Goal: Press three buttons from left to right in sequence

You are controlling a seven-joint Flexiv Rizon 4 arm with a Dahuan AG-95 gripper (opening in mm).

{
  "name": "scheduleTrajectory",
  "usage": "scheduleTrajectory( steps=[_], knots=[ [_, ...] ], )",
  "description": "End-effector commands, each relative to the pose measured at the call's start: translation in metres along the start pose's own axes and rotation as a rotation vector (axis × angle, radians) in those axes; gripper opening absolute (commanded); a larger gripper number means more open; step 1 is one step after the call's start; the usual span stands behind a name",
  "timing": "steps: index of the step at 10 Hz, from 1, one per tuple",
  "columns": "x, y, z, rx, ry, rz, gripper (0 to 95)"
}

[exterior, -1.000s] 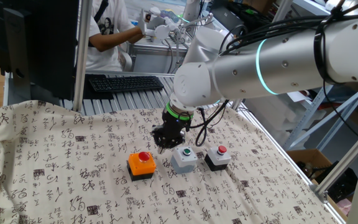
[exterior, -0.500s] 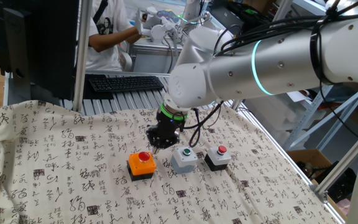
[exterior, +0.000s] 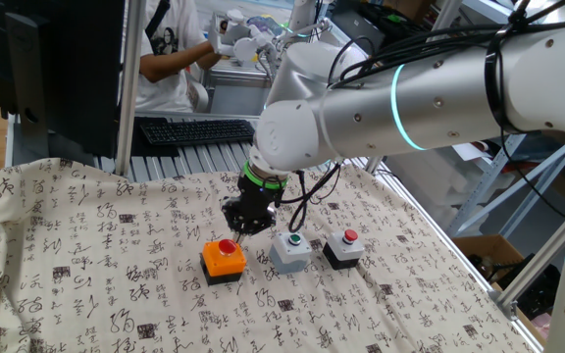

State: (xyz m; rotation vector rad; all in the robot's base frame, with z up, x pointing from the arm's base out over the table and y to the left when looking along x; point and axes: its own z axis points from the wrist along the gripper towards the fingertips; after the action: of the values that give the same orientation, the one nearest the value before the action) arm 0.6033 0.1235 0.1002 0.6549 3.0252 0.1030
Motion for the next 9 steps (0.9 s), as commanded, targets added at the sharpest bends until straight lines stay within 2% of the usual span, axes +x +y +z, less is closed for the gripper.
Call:
scheduleTrajectory(
  steps=[1,9],
  knots=[
    [0.001,0.002,0.001,0.001,0.0,0.002,0.0],
    [0.003,0.015,0.01,-0.001,-0.006,0.018,0.0]
  ],
)
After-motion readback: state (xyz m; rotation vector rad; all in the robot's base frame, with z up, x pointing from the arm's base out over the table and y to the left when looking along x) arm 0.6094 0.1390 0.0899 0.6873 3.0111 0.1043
